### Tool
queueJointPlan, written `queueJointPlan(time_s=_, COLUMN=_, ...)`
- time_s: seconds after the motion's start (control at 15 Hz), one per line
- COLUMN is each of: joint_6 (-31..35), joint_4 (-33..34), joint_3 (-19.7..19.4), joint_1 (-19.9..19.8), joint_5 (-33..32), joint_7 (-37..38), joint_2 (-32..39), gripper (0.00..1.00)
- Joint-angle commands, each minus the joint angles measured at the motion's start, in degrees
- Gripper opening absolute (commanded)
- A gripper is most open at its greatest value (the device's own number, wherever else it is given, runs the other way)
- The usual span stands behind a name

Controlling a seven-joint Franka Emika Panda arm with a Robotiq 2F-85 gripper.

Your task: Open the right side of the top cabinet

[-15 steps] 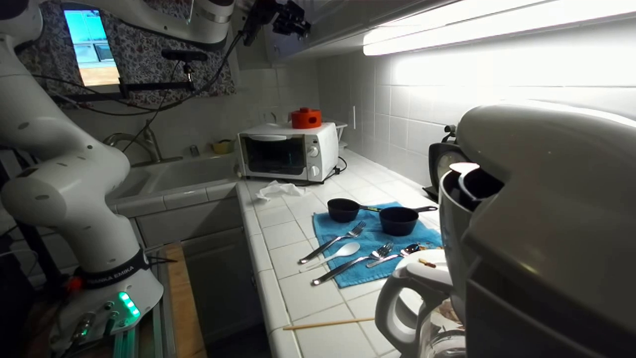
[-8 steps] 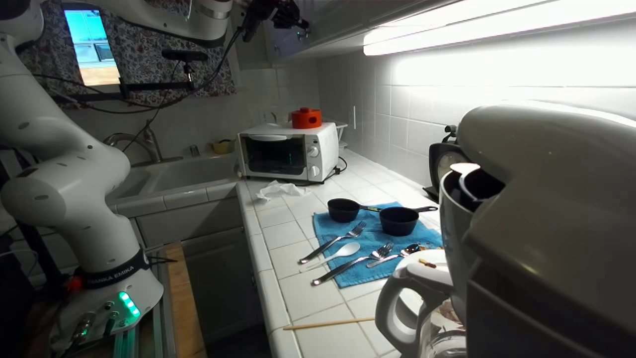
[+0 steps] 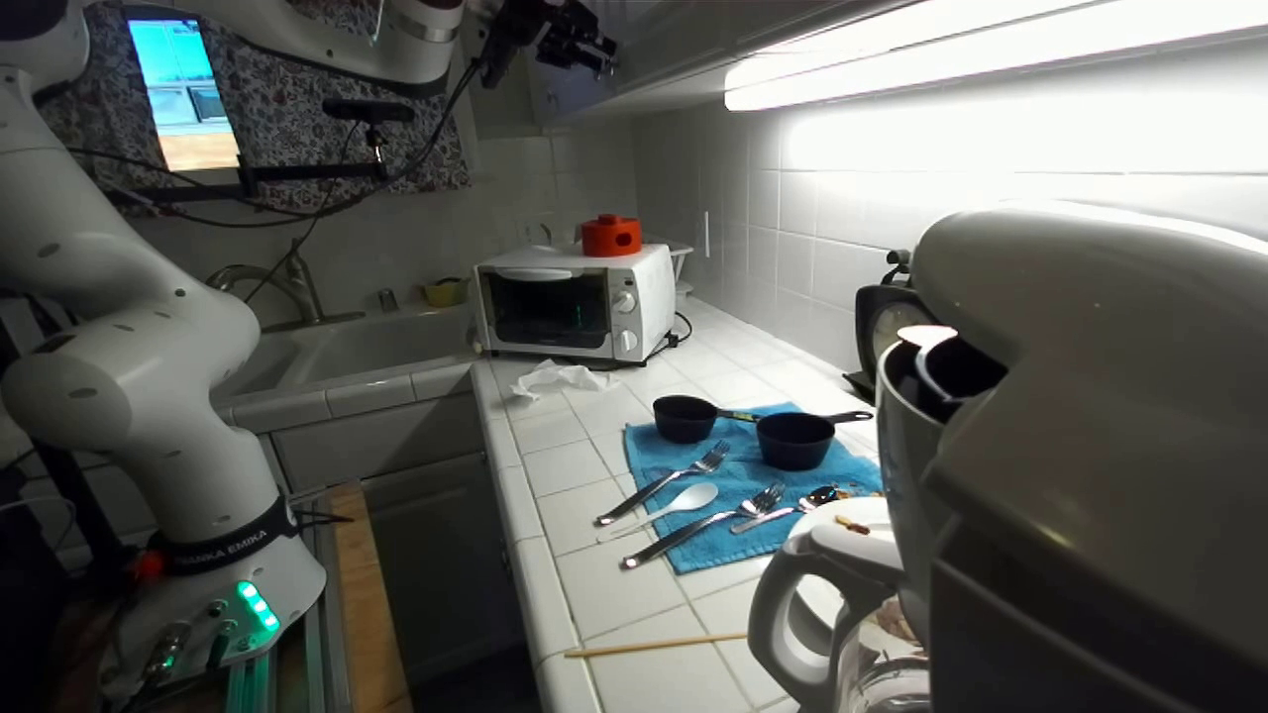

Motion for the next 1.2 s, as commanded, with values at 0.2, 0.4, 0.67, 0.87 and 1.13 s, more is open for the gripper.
queueJointPlan(time_s=0.2, joint_6=-2.0, joint_4=1.1, joint_3=0.7, joint_1=-1.6, joint_5=-1.4, joint_7=-0.1, joint_2=1.4, gripper=1.0)
queueJointPlan(time_s=0.4, joint_6=-2.4, joint_4=1.0, joint_3=0.7, joint_1=-1.9, joint_5=-1.3, joint_7=-0.2, joint_2=1.8, gripper=0.88)
queueJointPlan(time_s=0.67, joint_6=-2.5, joint_4=1.0, joint_3=0.9, joint_1=-2.8, joint_5=-1.2, joint_7=-0.1, joint_2=1.9, gripper=0.5)
queueJointPlan(time_s=0.87, joint_6=-2.6, joint_4=1.0, joint_3=1.4, joint_1=-2.8, joint_5=-1.2, joint_7=-0.1, joint_2=2.0, gripper=0.29)
queueJointPlan(time_s=1.13, joint_6=-3.2, joint_4=1.1, joint_3=1.7, joint_1=-2.9, joint_5=-1.0, joint_7=-1.0, joint_2=2.0, gripper=0.15)
